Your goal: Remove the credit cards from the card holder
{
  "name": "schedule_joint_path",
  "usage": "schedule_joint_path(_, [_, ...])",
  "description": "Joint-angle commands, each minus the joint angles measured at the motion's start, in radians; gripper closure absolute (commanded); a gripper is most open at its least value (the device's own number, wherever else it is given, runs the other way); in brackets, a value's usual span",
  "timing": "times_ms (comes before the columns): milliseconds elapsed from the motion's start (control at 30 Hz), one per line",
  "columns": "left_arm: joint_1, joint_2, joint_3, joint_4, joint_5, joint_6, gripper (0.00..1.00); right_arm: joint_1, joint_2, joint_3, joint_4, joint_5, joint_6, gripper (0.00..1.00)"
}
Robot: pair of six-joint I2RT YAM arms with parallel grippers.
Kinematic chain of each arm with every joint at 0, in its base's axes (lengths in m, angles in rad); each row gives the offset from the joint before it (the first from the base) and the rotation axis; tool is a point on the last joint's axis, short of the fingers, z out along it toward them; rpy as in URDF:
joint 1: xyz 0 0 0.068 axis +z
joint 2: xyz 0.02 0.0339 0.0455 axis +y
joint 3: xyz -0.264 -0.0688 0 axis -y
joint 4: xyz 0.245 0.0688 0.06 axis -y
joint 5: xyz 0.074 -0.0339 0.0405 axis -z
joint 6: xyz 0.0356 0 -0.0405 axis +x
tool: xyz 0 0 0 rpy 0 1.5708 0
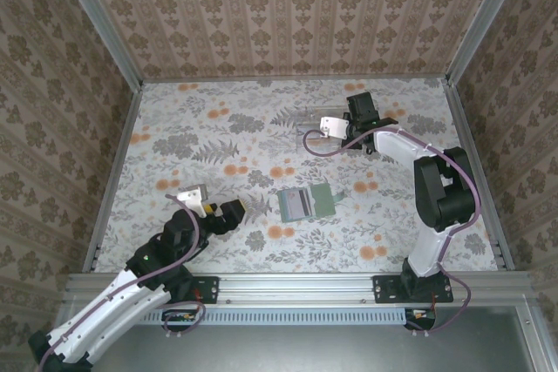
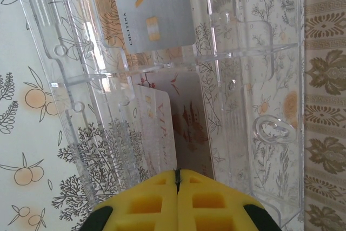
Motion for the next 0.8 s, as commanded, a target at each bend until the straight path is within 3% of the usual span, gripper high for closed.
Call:
schedule_joint_path(0, [0.007,0.003,-0.006,0.002,-0.008,-0.007,0.0,0.001,-0.004,0.024,0.005,-0.004,-0.03,1.0])
schedule_joint_path(300, [0.015,0.009,-0.011,0.006,0.005,-0.007,0.0,0.002,0.021,0.053,-0.01,0.009,-0.024,0.99])
schedule_joint_path(367, [0.018,0.009,-0.01,0.007,0.008,-0.008,0.0,0.002,0.032,0.059,-0.002,0.016,-0.008,0.74])
schedule_joint_path(467, [0.019,0.009,-0.01,0.003,0.008,-0.008,0.0,0.003,0.038,0.059,0.013,0.022,0.002,0.63])
schedule_joint_path(767, [0.021,0.01,-0.013,0.003,0.012,-0.009,0.0,0.003,0.058,0.05,0.059,0.05,0.01,0.57])
